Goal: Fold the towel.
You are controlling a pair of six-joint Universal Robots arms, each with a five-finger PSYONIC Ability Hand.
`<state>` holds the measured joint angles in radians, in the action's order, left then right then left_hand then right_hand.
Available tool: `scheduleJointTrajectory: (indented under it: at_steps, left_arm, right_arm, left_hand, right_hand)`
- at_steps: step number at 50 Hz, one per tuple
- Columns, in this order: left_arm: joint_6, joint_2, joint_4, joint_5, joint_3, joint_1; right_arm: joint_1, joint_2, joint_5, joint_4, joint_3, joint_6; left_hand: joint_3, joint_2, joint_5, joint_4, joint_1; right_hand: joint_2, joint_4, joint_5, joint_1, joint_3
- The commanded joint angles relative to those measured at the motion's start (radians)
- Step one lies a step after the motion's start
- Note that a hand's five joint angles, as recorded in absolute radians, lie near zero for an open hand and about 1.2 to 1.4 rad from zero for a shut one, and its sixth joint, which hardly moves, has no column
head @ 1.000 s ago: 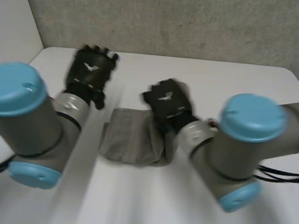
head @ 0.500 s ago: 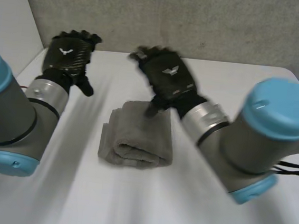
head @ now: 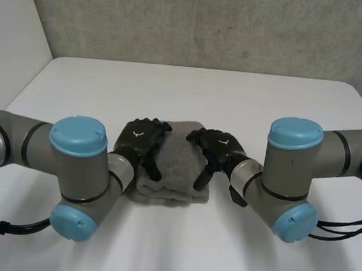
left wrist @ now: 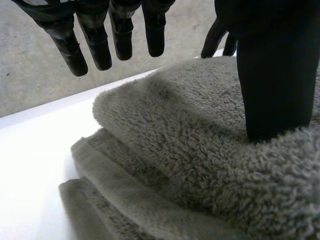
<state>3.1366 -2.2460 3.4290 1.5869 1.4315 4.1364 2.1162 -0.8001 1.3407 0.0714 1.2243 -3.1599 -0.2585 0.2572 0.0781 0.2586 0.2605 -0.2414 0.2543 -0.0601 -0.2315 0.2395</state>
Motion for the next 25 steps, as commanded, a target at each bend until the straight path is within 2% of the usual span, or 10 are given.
scheduleJointTrajectory:
  at_steps: [1,2,4,5,7,10,12,18,25]
  left_arm:
    - [0.002,0.093,-0.079,0.018,-0.019,0.007]
    - [0.002,0.094,-0.079,0.018,-0.019,0.007]
    - [0.002,0.202,-0.114,0.018,-0.025,0.019]
    - [0.002,0.203,-0.114,0.018,-0.025,0.019]
    - [0.0,0.313,-0.138,0.019,-0.032,0.039]
    - [0.002,0.37,-0.154,0.019,-0.034,0.05]
    - [0.007,0.465,-0.178,0.03,-0.034,0.065]
    - [0.01,0.597,-0.208,0.109,-0.037,0.074]
    - [0.01,0.631,-0.267,0.127,-0.049,0.082]
  right_arm:
    - [-0.007,-0.172,0.07,0.002,0.053,0.003]
    - [-0.007,-0.172,0.071,0.002,0.054,0.003]
    - [-0.016,-0.334,0.098,0.013,0.102,0.001]
    - [-0.016,-0.335,0.098,0.013,0.103,0.001]
    - [-0.019,-0.457,0.132,0.022,0.116,0.0]
    - [-0.025,-0.505,0.161,0.019,0.118,0.0]
    - [-0.057,-0.586,0.237,0.015,0.127,0.026]
    - [-0.094,-0.657,0.319,0.005,0.141,0.13]
    - [-0.119,-0.651,0.325,-0.035,0.127,0.153]
  left_hand:
    - [-0.026,0.027,0.031,0.025,0.024]
    - [-0.026,0.027,0.031,0.025,0.024]
    - [-0.011,0.012,0.017,0.011,0.009]
    - [-0.011,0.012,0.017,0.011,0.009]
    - [0.001,0.0,0.005,-0.001,-0.003]
    - [0.007,-0.006,-0.001,-0.007,-0.009]
    - [0.007,-0.006,-0.001,-0.007,-0.009]
    - [0.016,-0.014,-0.01,-0.016,-0.018]
    - [0.016,-0.014,-0.01,-0.016,-0.018]
  right_hand:
    - [0.067,-0.08,0.06,0.057,-0.065]
    - [0.067,-0.08,0.06,0.057,-0.065]
    - [0.067,-0.08,0.06,0.057,-0.065]
    - [0.067,-0.08,0.06,0.057,-0.065]
    - [0.067,-0.08,0.06,0.057,-0.065]
    - [0.067,-0.08,0.06,0.057,-0.065]
    - [0.067,-0.08,0.06,0.057,-0.065]
    - [0.067,-0.08,0.06,0.057,-0.065]
    - [0.067,-0.08,0.06,0.057,-0.065]
